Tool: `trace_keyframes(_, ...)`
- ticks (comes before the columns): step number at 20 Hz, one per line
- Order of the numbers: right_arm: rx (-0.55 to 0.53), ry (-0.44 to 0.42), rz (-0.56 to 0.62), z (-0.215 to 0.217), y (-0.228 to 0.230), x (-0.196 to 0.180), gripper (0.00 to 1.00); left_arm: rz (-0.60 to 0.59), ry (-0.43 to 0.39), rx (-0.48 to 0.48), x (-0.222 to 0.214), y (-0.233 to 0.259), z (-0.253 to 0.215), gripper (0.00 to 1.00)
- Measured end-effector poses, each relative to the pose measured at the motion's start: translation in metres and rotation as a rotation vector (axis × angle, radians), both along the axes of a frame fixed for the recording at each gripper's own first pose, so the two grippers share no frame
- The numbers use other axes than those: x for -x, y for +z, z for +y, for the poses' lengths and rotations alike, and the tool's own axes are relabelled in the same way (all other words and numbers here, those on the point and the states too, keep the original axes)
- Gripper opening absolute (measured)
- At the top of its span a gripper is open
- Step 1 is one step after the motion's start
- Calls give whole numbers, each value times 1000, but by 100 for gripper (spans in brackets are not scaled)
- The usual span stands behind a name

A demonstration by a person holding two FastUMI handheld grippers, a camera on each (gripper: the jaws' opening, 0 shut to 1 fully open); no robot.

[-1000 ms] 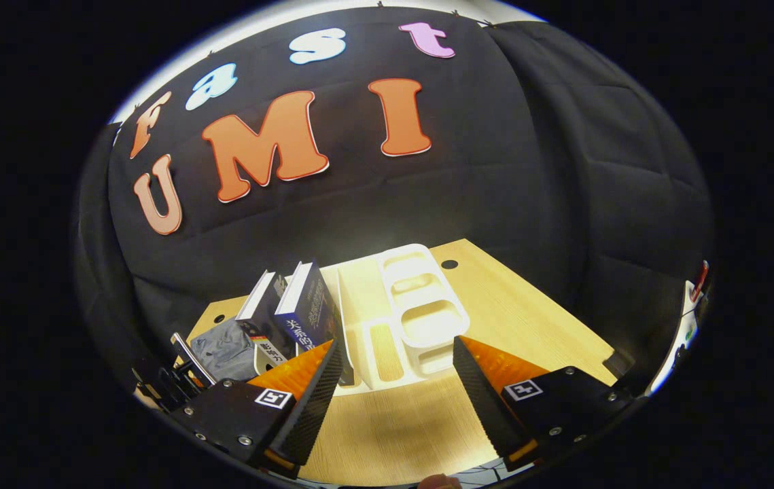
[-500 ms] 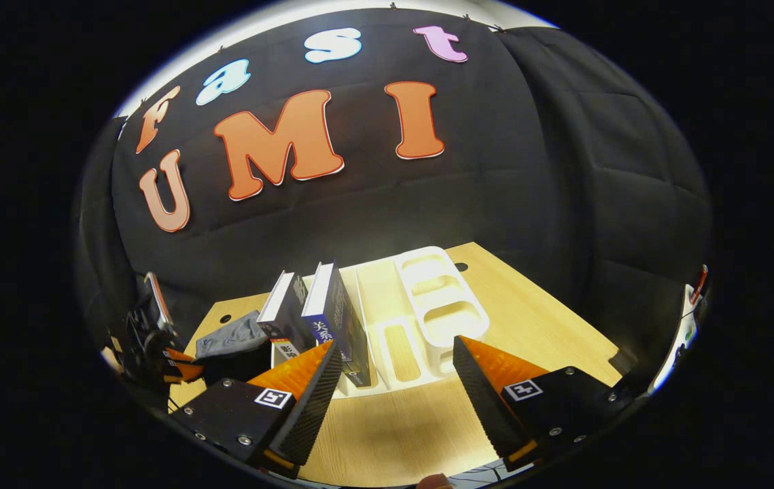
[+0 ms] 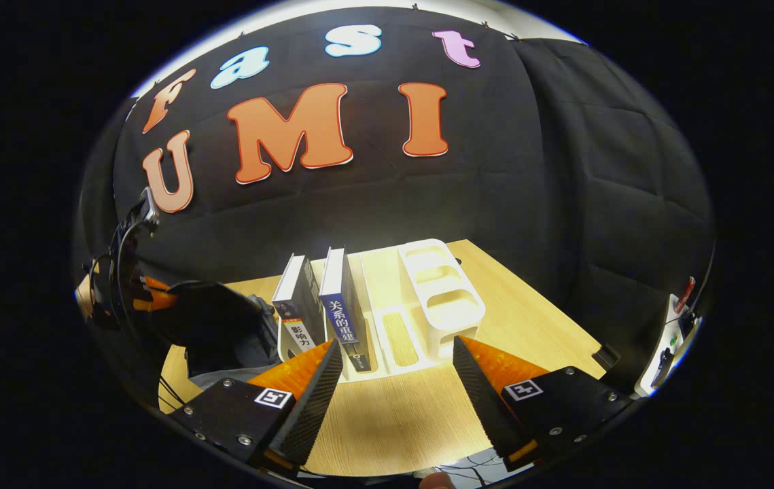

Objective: Open the schoolbag, grab two books from the bookshelf and put them into the schoolbag.

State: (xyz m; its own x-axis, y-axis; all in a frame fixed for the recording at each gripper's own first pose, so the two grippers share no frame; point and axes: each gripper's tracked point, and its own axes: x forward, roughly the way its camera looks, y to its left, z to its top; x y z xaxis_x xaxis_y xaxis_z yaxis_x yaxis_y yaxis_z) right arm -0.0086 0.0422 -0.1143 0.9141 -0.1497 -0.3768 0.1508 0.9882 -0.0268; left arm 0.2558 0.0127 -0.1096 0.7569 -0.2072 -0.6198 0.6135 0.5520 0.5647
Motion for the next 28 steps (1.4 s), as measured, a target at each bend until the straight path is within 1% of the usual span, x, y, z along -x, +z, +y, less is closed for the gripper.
trace_keyframes(2,20,-5,12,6,-1,8,97,-5,4,33,-13,18,-2,1)
trace_keyframes(4,50,-3,18,10,3,12,97,-12,-14,42,-18,27,-6,0)
trace_keyframes(5,60,8,27,16,5,13,97,-17,-20,39,-19,29,-6,1)
trace_keyframes(7,58,60,52,35,17,10,98,-12,-37,50,-17,28,-12,0)
trace_keyframes(10,50,178,77,70,66,-17,98,3,-53,65,-19,21,-15,0)
trace_keyframes(12,-4,265,74,99,97,-36,98,13,-58,77,-20,19,-14,1)
trace_keyframes(14,-67,334,116,127,118,-54,97,14,-61,81,-20,19,-11,0)
trace_keyframes(15,-108,360,154,140,128,-68,97,14,-61,83,-20,20,-10,0)
trace_keyframes(17,-154,370,241,162,134,-94,97,15,-61,88,-20,20,-9,1)
trace_keyframes(18,-166,361,291,169,132,-104,98,12,-61,88,-22,20,-9,1)
trace_keyframes(21,-184,330,460,185,102,-140,98,11,-56,99,-23,20,-8,0)
trace_keyframes(22,-171,300,522,184,82,-155,98,13,-52,104,-24,20,-8,1)
trace_keyframes(24,-127,262,608,177,53,-175,98,18,-43,118,-24,22,-5,1)
trace_keyframes(27,-55,231,712,169,11,-195,99,24,-28,139,-25,23,-4,1)
trace_keyframes(28,-28,200,747,166,-4,-201,99,28,-25,141,-25,23,-2,1)
